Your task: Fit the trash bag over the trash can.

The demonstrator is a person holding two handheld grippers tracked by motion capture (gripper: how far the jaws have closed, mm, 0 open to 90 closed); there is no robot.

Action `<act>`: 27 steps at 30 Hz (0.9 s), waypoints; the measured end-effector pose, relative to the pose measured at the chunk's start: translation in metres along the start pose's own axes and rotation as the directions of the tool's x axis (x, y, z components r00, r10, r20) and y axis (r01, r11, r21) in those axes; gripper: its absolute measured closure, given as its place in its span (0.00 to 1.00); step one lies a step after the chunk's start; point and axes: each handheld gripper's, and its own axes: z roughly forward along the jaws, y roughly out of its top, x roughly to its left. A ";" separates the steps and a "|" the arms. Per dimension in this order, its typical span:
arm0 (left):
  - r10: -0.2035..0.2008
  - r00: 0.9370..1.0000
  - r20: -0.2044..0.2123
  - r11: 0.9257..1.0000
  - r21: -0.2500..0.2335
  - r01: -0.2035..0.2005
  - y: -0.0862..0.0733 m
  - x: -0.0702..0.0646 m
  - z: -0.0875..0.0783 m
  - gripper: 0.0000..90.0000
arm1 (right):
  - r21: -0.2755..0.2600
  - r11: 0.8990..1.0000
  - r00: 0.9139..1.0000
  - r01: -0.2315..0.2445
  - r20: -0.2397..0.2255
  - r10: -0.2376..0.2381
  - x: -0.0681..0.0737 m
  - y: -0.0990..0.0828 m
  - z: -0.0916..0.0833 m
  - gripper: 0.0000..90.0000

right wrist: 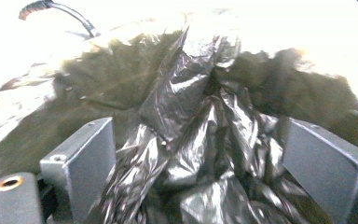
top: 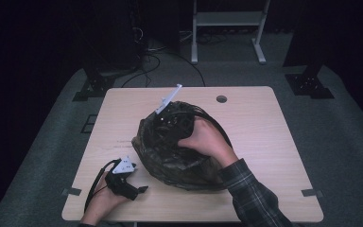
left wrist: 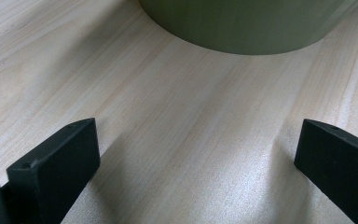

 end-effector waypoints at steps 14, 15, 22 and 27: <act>0.001 1.000 0.000 1.000 0.000 -0.001 0.000 0.000 0.000 0.00 | -0.150 0.988 0.998 -0.027 0.046 0.034 0.006 -0.051 -0.055 0.10; 0.000 1.000 0.000 1.000 0.000 0.000 0.000 0.000 0.000 0.00 | -0.159 0.987 0.998 -0.030 0.047 0.038 0.007 -0.055 -0.058 0.10; 0.001 1.000 0.000 1.000 0.001 -0.001 0.000 0.000 0.000 0.00 | -0.221 0.974 0.995 -0.058 0.062 0.073 0.007 -0.082 -0.078 0.10; 0.000 1.000 0.000 1.000 0.000 0.000 0.000 0.000 0.000 0.00 | -0.281 0.958 0.994 -0.066 0.067 0.088 0.010 -0.102 -0.091 0.10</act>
